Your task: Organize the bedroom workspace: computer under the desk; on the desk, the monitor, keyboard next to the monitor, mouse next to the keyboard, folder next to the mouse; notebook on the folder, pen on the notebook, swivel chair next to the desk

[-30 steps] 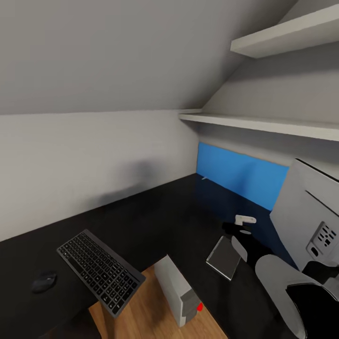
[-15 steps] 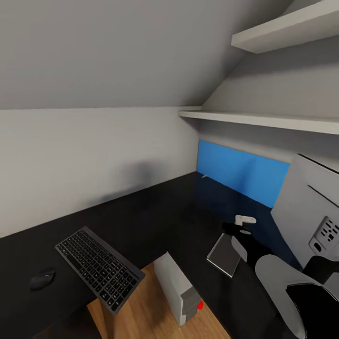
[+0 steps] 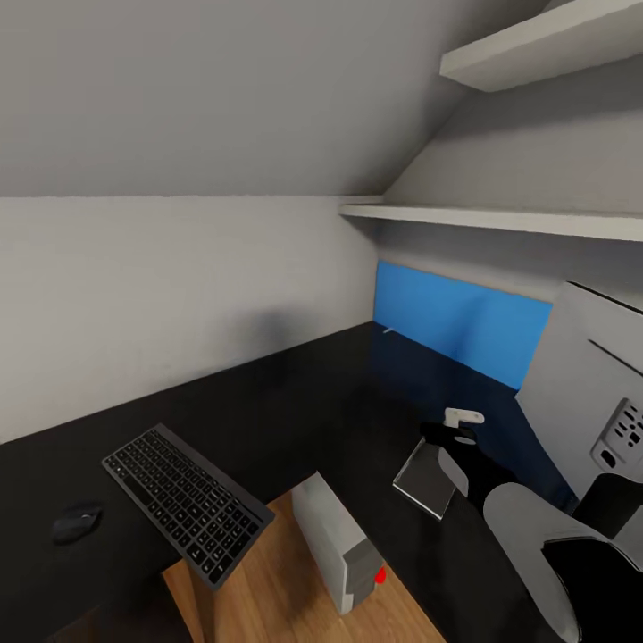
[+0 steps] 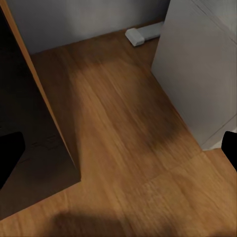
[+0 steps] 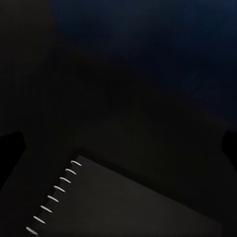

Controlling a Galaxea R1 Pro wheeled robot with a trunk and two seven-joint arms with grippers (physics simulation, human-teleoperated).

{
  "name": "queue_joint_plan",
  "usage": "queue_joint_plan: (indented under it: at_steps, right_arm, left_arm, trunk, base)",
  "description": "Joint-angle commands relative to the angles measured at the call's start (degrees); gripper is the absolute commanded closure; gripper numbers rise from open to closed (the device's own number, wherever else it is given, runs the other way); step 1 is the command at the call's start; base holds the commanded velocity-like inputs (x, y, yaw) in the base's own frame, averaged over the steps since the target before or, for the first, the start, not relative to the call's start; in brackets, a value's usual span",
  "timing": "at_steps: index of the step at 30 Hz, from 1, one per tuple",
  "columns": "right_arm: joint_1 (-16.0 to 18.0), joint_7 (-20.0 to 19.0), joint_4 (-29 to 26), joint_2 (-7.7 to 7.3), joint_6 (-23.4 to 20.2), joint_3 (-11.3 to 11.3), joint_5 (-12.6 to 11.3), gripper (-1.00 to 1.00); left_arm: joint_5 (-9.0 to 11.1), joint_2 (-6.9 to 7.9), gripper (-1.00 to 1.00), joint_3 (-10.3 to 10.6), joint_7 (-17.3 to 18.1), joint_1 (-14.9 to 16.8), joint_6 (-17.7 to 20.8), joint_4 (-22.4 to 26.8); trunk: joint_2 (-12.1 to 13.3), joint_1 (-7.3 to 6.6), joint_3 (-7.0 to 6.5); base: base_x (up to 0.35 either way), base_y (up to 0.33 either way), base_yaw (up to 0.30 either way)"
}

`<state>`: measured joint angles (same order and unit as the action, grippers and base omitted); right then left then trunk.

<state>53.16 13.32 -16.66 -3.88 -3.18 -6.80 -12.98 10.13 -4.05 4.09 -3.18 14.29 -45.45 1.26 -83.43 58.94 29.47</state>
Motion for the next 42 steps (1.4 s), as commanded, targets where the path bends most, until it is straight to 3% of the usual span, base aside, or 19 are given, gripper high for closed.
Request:
queue_joint_plan:
  at_steps: [1, 14, 27, 42]
  right_arm:
    - [0.02, 0.25, -0.13, -0.04, -0.33, -0.49, -0.46, -1.00]
    - [0.02, -0.19, 0.43, 0.01, -0.33, -0.50, -0.47, -1.00]
    - [0.02, -0.33, 0.57, -0.11, -0.03, -0.50, -0.54, -1.00]
    - [-0.07, -3.44, 0.58, -0.23, 0.61, -0.50, -0.48, -1.00]
  left_arm:
    - [0.24, -0.01, -1.00, 0.47, -0.33, 0.04, -0.17, -0.03]
    - [0.24, 0.00, -1.00, 0.47, -0.32, 0.04, -0.17, -0.03]
    - [0.24, 0.01, -1.00, 0.43, -0.27, 0.04, -0.17, -0.03]
    - [0.24, 0.01, -1.00, 0.45, -0.29, 0.04, -0.15, -0.03]
  trunk:
    - [-0.45, 0.22, 0.24]
    - [-5.66, 3.08, 2.58]
    - [-5.66, 3.08, 2.58]
    - [-5.66, 3.08, 2.58]
  base:
    - [0.000, 0.000, 0.000]
    - [0.000, 0.000, 0.000]
    - [0.000, 0.000, 0.000]
    - [0.000, 0.000, 0.000]
